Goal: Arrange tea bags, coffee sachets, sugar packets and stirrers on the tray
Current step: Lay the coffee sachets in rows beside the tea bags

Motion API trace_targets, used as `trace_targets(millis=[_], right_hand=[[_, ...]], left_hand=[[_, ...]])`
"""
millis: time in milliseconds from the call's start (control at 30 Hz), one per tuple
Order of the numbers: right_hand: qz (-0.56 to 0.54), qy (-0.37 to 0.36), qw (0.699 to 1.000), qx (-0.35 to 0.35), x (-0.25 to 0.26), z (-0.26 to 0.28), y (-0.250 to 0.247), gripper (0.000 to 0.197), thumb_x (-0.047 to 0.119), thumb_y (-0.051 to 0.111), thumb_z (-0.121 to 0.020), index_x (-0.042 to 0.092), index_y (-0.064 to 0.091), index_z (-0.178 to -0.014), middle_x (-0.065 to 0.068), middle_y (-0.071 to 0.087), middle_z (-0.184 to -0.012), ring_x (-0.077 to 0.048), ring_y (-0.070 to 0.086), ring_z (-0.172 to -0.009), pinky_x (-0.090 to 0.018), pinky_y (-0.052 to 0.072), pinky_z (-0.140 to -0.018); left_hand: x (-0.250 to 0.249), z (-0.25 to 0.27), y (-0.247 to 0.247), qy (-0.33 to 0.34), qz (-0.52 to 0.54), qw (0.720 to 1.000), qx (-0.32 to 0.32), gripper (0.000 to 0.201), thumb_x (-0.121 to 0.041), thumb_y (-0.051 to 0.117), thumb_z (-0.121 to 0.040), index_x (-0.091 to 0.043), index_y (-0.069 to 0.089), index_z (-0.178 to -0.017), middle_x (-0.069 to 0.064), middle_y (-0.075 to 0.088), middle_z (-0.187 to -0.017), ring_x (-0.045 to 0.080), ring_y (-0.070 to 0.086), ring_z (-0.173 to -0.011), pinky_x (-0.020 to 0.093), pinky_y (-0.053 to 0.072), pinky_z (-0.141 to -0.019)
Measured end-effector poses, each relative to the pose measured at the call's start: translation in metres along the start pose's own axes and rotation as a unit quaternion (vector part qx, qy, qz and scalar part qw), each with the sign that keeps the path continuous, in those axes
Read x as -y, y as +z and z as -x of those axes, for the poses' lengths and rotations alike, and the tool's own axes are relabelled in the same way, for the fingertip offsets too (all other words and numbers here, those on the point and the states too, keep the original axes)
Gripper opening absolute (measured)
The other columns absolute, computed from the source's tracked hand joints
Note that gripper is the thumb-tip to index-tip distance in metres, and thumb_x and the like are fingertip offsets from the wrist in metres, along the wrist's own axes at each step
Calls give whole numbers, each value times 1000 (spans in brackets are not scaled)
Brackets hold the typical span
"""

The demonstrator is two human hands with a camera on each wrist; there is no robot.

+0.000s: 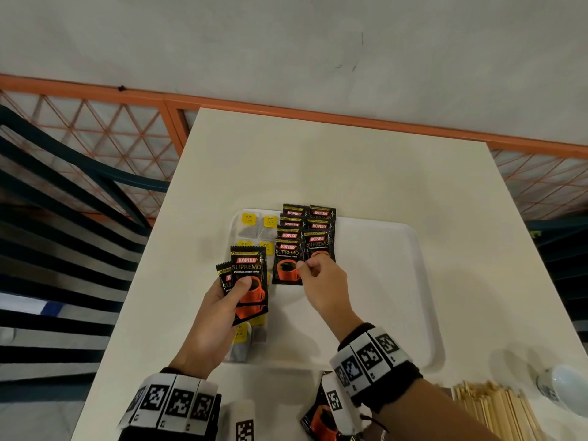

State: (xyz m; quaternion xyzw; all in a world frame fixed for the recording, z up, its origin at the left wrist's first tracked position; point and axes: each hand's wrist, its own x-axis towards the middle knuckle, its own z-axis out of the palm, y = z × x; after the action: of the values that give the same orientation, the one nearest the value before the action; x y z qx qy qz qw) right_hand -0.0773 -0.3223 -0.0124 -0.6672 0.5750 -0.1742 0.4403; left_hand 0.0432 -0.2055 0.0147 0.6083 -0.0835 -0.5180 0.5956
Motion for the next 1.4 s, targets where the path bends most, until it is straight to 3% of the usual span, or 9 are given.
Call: trace_targets(millis=[133,233,367,567,767,933,1167,1267,1400], right_hand=[[-88,-30,987,132,13,18,-2,27,36,50,-93,12,61,-95,3,63,-82,-7,57,-69,-11,43,-58],[-132,-23,978,162,12,24,-4,18,23,62,-87,10,61,-100,2,61,-82,-8,58,-68,-14,49,-55],[-185,12,970,154,9,23,-11,11,13,65,-85,10,59,-94,0,60,-82,-10,58,-66,-17,55,-59],[-220,60,965,132,-2,10,-35,7,8,64,-85,11,59,-90,-1,62,-75,-12,57,-61,-19,52,-60],[-136,92,986,39,-24,-9,-53,11,12,64,-85,9,61,-96,0,62,-75,-12,55,-63,-20,44,-59],[-34,75,997,-12,-30,-22,-51,19,18,65,-85,8,65,-102,-6,65,-90,-19,58,-80,-34,52,-84],[29,52,998,-32,-25,-23,-46,23,21,66,-85,8,62,-103,-3,61,-88,-11,53,-76,-11,36,-59],[50,18,998,-40,-21,-14,-44,23,24,62,-87,10,59,-105,1,57,-86,-3,50,-68,-6,33,-53],[-18,-30,995,96,-7,11,-37,25,35,51,-92,15,63,-101,3,64,-90,-2,55,-74,-8,39,-62]], left_hand=[[1,-1,9,20,-28,999,18,23,-14,53,-91,-18,59,-114,7,70,-102,24,66,-96,32,55,-73],[2,-2,14,32,-35,999,24,27,-14,58,-87,-16,60,-114,12,70,-107,29,66,-101,43,55,-82],[4,0,18,48,-29,998,24,37,-25,64,-76,-18,61,-112,10,71,-106,26,67,-99,39,55,-78],[5,-2,14,-5,14,1000,8,21,-6,48,-92,-16,63,-103,6,73,-89,22,68,-83,30,55,-64],[5,-3,11,-8,3,1000,9,21,-5,48,-92,-14,63,-103,9,71,-96,19,70,-83,31,56,-72],[7,-2,16,-9,-20,1000,7,16,-6,51,-91,-12,64,-98,9,71,-89,18,68,-78,28,55,-65],[11,-3,16,14,-34,999,6,18,-5,53,-90,-11,63,-104,7,70,-92,14,69,-78,20,56,-61],[11,-4,19,29,-42,999,-4,16,-3,58,-87,-14,63,-97,7,70,-92,19,67,-82,29,56,-71],[14,-5,24,35,-63,997,-12,17,-5,57,-88,-17,66,-97,8,72,-98,21,69,-89,35,54,-83]])
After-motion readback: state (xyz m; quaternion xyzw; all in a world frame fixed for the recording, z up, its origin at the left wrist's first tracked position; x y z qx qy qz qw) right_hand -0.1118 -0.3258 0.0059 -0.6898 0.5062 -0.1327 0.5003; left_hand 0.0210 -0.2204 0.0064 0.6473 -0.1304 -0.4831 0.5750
